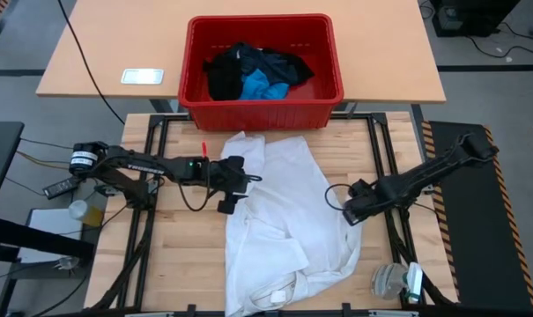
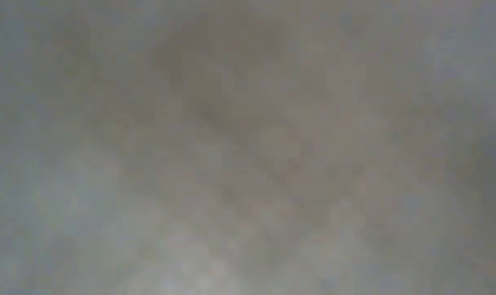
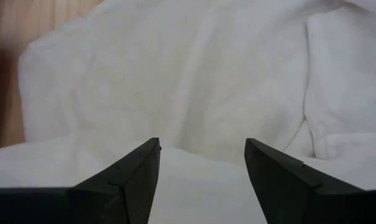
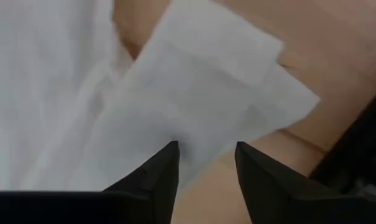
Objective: Fold laundry
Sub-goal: Fold the white polo
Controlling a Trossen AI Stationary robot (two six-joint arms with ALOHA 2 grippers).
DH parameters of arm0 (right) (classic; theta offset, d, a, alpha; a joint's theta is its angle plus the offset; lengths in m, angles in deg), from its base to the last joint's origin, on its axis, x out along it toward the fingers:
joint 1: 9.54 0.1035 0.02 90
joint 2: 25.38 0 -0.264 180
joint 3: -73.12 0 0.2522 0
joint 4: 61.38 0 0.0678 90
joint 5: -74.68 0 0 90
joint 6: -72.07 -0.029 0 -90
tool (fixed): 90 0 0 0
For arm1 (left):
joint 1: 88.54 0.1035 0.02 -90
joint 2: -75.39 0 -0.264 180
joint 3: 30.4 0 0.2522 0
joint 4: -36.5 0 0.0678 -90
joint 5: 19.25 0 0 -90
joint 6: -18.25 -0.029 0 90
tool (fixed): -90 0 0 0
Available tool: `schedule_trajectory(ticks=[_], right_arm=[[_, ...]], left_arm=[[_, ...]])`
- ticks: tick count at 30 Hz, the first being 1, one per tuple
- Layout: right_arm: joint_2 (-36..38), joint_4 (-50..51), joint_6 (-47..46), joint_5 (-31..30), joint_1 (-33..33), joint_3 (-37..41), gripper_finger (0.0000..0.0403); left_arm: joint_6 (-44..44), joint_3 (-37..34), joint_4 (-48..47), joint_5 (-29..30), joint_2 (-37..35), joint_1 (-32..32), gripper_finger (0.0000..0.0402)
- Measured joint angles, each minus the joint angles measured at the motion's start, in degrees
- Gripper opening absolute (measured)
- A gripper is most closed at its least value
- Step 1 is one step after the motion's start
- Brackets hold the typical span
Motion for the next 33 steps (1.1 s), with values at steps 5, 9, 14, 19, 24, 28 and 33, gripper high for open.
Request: schedule_trajectory(ticks=[5,9,14,19,24,28,33], right_arm=[[2.29,-3.3,-1.39,-0.43,0.02,2.18,0.0123],[2.02,-7.15,-1.71,0.25,0.13,4.12,0.0096],[2.33,-8.1,0.26,-0.76,0.71,3.82,0.0046],[2.82,-10.65,3.39,-8.01,4.77,-2.55,0.0013],[2.83,-24.74,12.15,-21.17,11.08,-6.59,0.0007],[0.34,-41.24,21.67,-27.28,14.88,-6.6,0.0006],[-7.59,-68.59,37.85,-26.79,16.28,-6.56,0.0005]], left_arm=[[-0.96,0.0,-0.57,0.05,0.0,0.02,0.0238],[-1.16,0.0,-1.31,2.48,0.0,0.02,0.0237],[1.21,0.0,-2.7,2.32,-0.01,-0.08,0.0237],[5.2,-0.94,-8.25,-1.33,-0.04,-0.17,0.0237],[6.45,-3.77,-5.17,-1.07,0.0,-0.05,0.0237],[6.29,-4.29,-3.54,-0.3,0.02,-0.07,0.0237],[6.3,-3.56,-0.84,-0.04,0.0,-0.07,0.0237]])
